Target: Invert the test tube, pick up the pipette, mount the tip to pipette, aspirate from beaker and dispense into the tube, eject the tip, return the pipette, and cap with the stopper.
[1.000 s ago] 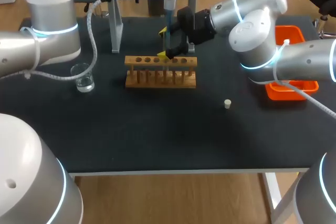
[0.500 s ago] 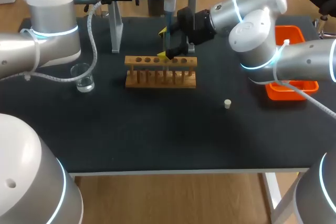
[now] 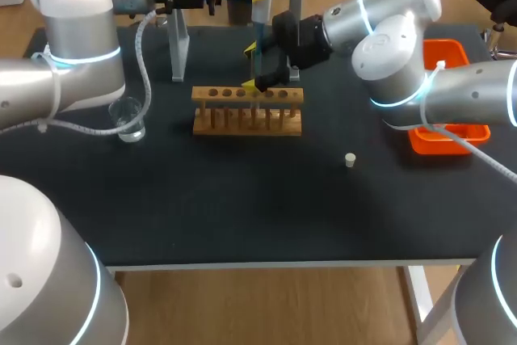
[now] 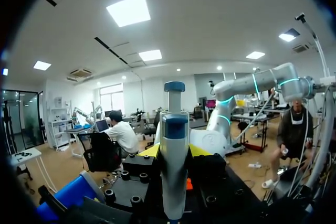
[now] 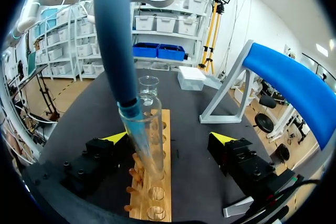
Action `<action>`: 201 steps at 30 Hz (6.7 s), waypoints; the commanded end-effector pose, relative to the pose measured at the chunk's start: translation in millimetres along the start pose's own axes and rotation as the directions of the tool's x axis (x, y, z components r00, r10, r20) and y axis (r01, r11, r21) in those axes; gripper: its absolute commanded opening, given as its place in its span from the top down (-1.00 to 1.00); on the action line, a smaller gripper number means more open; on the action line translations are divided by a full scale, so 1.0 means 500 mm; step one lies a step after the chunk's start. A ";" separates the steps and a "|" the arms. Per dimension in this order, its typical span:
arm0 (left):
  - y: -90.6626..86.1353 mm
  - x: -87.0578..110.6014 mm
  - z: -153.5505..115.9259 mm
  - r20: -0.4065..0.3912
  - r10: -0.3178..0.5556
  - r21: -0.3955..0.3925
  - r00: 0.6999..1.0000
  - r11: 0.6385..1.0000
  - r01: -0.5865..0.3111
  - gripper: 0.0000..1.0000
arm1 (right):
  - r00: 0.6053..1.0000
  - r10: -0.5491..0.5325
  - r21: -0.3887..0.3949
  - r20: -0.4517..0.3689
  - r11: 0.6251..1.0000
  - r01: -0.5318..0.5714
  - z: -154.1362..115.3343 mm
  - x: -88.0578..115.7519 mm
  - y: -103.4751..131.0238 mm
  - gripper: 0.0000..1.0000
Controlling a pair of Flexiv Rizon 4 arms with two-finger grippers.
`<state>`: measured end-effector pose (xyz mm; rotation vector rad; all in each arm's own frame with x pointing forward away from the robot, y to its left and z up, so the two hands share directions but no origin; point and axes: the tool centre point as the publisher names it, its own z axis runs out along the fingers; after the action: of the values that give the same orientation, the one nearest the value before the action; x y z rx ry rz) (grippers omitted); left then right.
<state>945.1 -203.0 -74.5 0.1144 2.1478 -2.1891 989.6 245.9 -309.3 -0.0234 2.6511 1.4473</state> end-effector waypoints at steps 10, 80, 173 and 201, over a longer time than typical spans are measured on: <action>0.010 0.006 0.000 0.014 0.015 0.017 1.000 1.000 -0.015 1.00 | 1.000 0.000 0.000 -0.002 1.000 0.000 -0.002 -0.001 0.001 -1.00; 0.011 0.007 -0.004 0.023 0.043 0.012 0.999 0.999 -0.043 1.00 | 1.000 -0.004 -0.008 -0.004 1.000 0.004 -0.004 -0.001 0.001 -1.00; 0.010 -0.012 -0.009 0.028 0.002 0.013 1.000 1.000 -0.002 1.00 | 0.974 0.032 -0.310 0.224 0.950 0.040 -0.404 0.019 0.075 -1.00; 0.010 -0.012 -0.009 0.028 0.002 0.013 1.000 1.000 -0.002 1.00 | 0.966 0.074 -0.465 0.248 0.884 0.052 -0.539 0.043 0.332 1.00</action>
<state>951.2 -198.5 -79.0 0.0841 2.1189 -2.1895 925.4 105.5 -34.5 0.1385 2.0300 1.9158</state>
